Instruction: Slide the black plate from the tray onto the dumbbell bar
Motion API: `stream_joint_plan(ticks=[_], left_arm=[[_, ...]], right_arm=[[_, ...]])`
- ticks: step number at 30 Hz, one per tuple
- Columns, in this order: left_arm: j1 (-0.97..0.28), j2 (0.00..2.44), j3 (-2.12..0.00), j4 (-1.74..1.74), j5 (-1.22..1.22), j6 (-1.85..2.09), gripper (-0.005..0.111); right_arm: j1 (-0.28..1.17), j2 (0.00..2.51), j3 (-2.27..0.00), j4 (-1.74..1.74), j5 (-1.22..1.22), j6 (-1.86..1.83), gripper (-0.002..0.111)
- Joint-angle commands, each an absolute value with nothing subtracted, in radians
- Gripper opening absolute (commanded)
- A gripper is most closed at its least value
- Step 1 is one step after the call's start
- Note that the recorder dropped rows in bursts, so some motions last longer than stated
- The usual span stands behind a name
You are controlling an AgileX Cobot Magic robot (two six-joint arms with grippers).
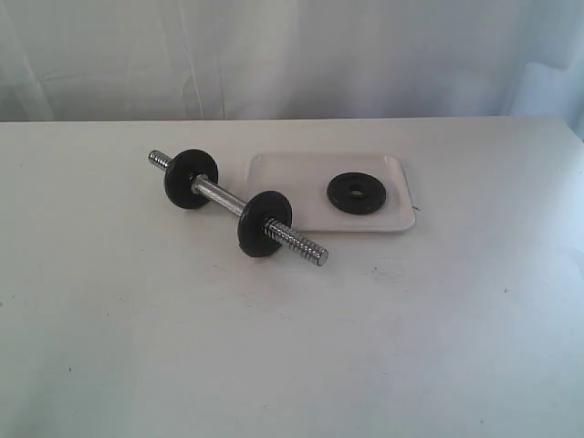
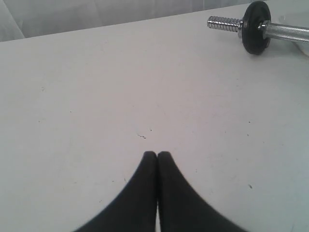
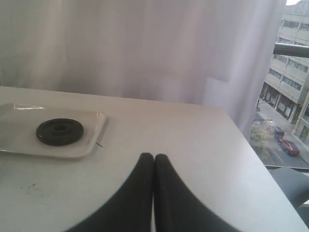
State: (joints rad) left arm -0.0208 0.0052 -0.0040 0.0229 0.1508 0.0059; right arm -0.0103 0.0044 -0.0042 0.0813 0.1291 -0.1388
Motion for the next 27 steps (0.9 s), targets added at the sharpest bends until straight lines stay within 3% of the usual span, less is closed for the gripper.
stream_joint_plan(ticks=[1, 8, 13, 27], left_arm=[[-0.026, 0.000, 0.000, -0.027, 0.116, -0.009, 0.000], [-0.026, 0.000, 0.000, -0.289, -0.081, -0.032, 0.000], [-0.026, 0.000, -0.113, -0.375, -0.016, -0.032, 0.000], [-0.026, 0.090, -0.565, -0.365, 0.339, -0.026, 0.000]], right_arm=[[-0.008, 0.000, 0.000, 0.107, 0.008, -0.099, 0.000], [-0.008, 0.000, 0.000, 0.166, -0.172, 0.009, 0.000], [-0.008, 0.000, -0.028, 0.166, -0.259, 0.105, 0.000], [-0.008, 0.065, -0.469, 0.151, 0.101, 0.157, 0.000]])
